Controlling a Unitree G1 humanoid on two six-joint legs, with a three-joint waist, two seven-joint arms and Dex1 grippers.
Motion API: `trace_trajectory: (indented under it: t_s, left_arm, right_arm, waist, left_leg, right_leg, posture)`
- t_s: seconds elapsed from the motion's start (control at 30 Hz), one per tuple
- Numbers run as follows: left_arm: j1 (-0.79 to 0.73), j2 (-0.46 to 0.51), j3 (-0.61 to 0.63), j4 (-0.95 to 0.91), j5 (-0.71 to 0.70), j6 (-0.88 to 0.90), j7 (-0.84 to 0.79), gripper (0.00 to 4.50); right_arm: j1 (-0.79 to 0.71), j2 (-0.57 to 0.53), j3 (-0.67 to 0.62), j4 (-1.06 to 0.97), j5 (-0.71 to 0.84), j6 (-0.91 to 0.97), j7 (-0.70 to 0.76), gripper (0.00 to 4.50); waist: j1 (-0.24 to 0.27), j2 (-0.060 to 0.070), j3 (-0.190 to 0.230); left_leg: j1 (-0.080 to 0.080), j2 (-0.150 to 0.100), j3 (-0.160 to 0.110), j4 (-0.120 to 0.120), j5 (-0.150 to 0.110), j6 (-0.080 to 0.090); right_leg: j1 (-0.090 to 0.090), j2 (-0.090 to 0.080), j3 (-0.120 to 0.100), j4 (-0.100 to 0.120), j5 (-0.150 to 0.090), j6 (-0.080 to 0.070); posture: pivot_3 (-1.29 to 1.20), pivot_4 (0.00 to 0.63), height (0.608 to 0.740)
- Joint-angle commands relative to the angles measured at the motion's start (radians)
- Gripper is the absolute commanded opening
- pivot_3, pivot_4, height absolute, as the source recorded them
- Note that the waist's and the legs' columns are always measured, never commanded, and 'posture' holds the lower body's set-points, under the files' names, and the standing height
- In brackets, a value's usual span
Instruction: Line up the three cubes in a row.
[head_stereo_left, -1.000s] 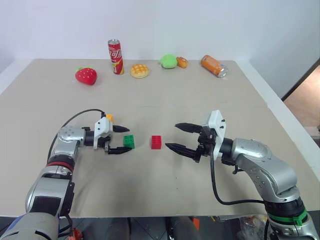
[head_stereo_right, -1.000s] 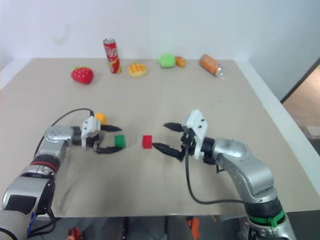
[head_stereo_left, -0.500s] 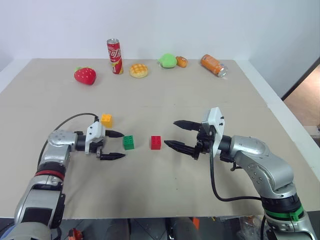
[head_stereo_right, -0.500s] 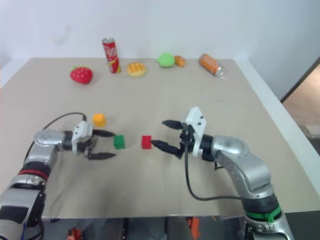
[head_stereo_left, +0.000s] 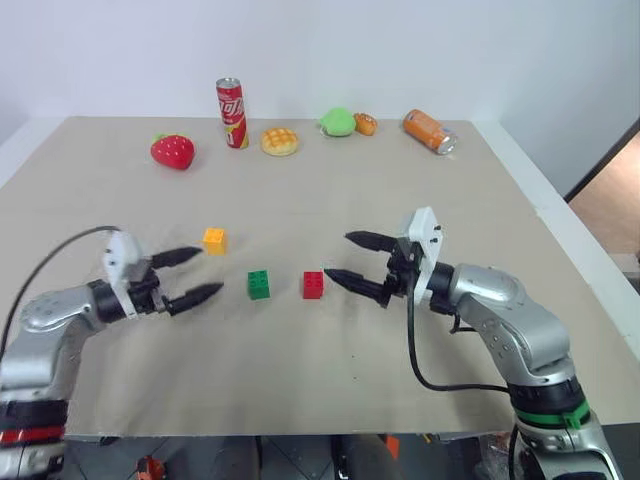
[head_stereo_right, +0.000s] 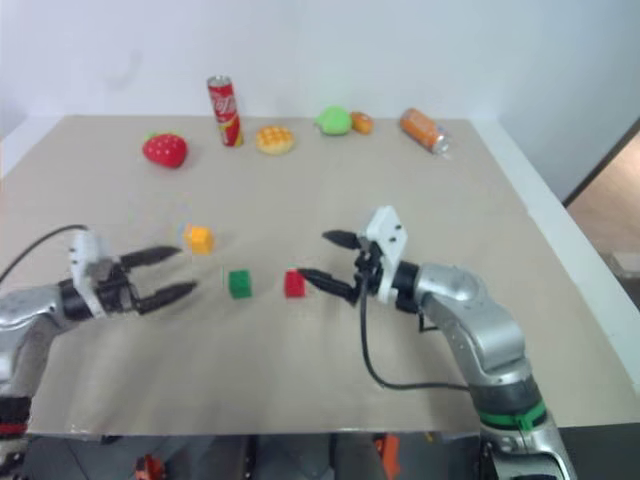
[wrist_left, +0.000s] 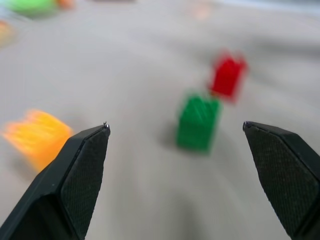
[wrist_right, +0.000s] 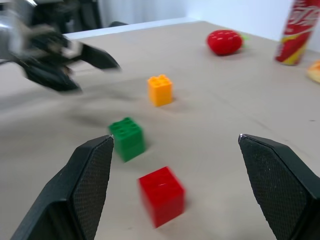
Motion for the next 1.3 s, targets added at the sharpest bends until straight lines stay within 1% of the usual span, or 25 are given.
trace_trajectory:
  t_s: [0.03, 0.13, 0.23, 0.33, 0.43, 0.6, 0.83, 1.03, 1.3]
  left_arm:
    - [0.087, -0.023, 0.122, -0.124, -0.088, 0.102, 0.152, 4.43]
    - [0.106, -0.057, 0.112, -0.154, -0.044, 0.103, 0.266, 4.43]
    - [0.062, -0.099, 0.032, -0.147, 0.037, 0.118, 0.392, 4.43]
    - [0.024, -0.141, -0.044, -0.143, 0.101, 0.134, 0.48, 4.43]
    - [-0.001, -0.18, -0.107, -0.135, 0.134, 0.167, 0.538, 4.43]
    - [-0.045, -0.204, -0.154, -0.081, 0.174, 0.174, 0.574, 4.43]
    - [-0.132, -0.213, -0.148, 0.028, 0.234, 0.165, 0.65, 4.43]
    - [-0.154, -0.218, -0.168, 0.067, 0.253, 0.16, 0.644, 4.43]
    - [-0.244, -0.245, -0.204, 0.174, 0.292, 0.131, 0.642, 4.43]
  right_arm:
    - [-0.032, 0.002, -0.026, 0.016, -0.007, -0.039, 0.004, 4.14]
    - [-0.064, 0.013, -0.017, 0.064, -0.031, -0.073, 0.001, 4.14]
    - [-0.11, 0.043, -0.014, 0.125, -0.062, -0.104, -0.025, 4.14]
    - [-0.135, 0.067, -0.01, 0.149, -0.079, -0.117, -0.038, 4.14]
    - [-0.132, 0.078, 0.002, 0.14, -0.088, -0.118, -0.034, 4.14]
    - [-0.093, 0.051, 0.023, 0.096, -0.094, -0.111, 0.001, 4.14]
    - [-0.081, 0.039, 0.012, 0.074, -0.087, -0.104, 0.014, 4.14]
    - [-0.068, 0.042, 0.005, 0.054, -0.085, -0.102, 0.009, 4.14]
    - [-0.051, 0.04, -0.006, 0.025, -0.074, -0.089, 0.007, 4.14]
  waist:
    - [0.0, 0.0, 0.0]
    - [0.001, 0.0, 0.0]
    - [0.005, 0.0, 0.0]
    - [0.005, 0.0, 0.0]
    - [0.003, 0.0, 0.0]
    - [0.002, 0.0, 0.0]
    - [0.001, 0.0, 0.0]
    - [0.002, 0.0, 0.0]
    - [0.003, 0.0, 0.0]
  left_leg:
    - [0.0, 0.0, 0.0, 0.0, 0.0, 0.0]
    - [0.0, 0.0, 0.0, 0.0, 0.0, 0.0]
    - [0.0, 0.0, 0.0, 0.001, 0.0, 0.0]
    - [0.0, -0.001, 0.0, 0.002, 0.0, -0.001]
    - [0.0, -0.001, 0.0, 0.001, 0.0, -0.001]
    - [-0.001, 0.0, -0.001, -0.001, 0.0, -0.001]
    - [-0.001, 0.0, -0.001, 0.0, 0.0, -0.001]
    - [-0.001, 0.0, -0.001, 0.0, 0.0, -0.001]
    - [-0.001, 0.0, -0.001, 0.0, 0.0, -0.001]
  right_leg:
    - [0.0, 0.0, 0.0, 0.0, 0.0, 0.0]
    - [0.0, 0.0, 0.0, 0.0, 0.0, 0.0]
    - [0.0, 0.0, 0.0, 0.0, 0.001, -0.001]
    - [0.001, 0.0, 0.0, 0.0, 0.001, -0.001]
    - [0.001, 0.0, 0.0, 0.0, 0.001, -0.001]
    - [0.0, 0.002, 0.001, 0.0, -0.001, 0.001]
    - [0.001, 0.002, 0.001, 0.0, -0.001, 0.0]
    - [0.0, 0.002, 0.001, 0.0, -0.001, 0.001]
    - [0.001, 0.002, 0.001, 0.0, 0.0, 0.001]
  posture:
    - [0.0, 0.15, 0.74]
    - [0.0, 0.15, 0.74]
    - [0.0, 0.15, 0.74]
    - [0.0, 0.15, 0.74]
    - [0.0, 0.15, 0.74]
    - [0.0, 0.15, 0.74]
    - [0.0, 0.15, 0.74]
    - [0.0, 0.15, 0.74]
    - [0.0, 0.15, 0.74]
